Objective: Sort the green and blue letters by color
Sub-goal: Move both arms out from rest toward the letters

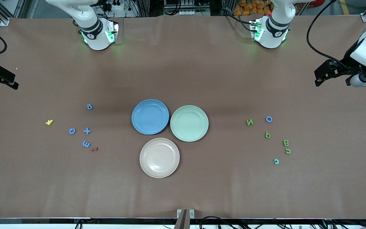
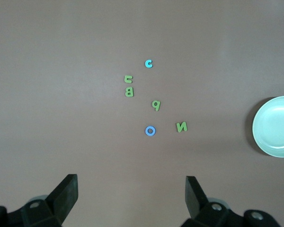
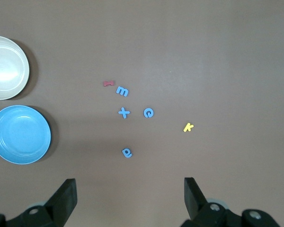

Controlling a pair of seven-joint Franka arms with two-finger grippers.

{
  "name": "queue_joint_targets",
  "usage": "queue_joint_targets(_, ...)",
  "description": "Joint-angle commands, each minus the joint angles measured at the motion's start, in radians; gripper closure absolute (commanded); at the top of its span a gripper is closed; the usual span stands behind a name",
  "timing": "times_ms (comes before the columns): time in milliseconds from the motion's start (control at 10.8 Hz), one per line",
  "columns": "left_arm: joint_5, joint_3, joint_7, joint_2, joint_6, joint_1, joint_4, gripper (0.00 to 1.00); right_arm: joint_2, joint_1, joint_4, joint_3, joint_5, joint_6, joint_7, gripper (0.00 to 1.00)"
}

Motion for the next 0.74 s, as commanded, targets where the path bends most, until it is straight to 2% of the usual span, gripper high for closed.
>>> queue_joint_targets(0, -0.086, 0.001, 0.030, 0.006, 0.008, 0.007, -0.065, 0.00, 0.006, 0.011, 0.018, 0.007, -0.015, -0.014, 0.011, 0.00)
queue_joint_targets(93, -0.123, 0.001, 0.029, 0.004, 0.060, 0.009, -0.120, 0.00, 0.008, 0.012, 0.017, 0.007, -0.017, -0.013, 0.011, 0.00)
queue_joint_targets(279, -0.125, -0.013, -0.005, 0.003, 0.158, -0.002, -0.232, 0.00, 0.052, 0.025, 0.015, 0.009, -0.014, -0.007, 0.013, 0.00)
queue_joint_targets(465, -0.119, -0.066, -0.106, 0.001, 0.314, -0.001, -0.375, 0.00, 0.113, 0.075, 0.018, 0.007, -0.024, 0.004, 0.014, 0.00)
queue_joint_targets(651, -0.111, -0.106, -0.155, 0.021, 0.456, -0.002, -0.473, 0.00, 0.144, 0.060, 0.009, 0.007, 0.003, 0.070, 0.016, 0.00)
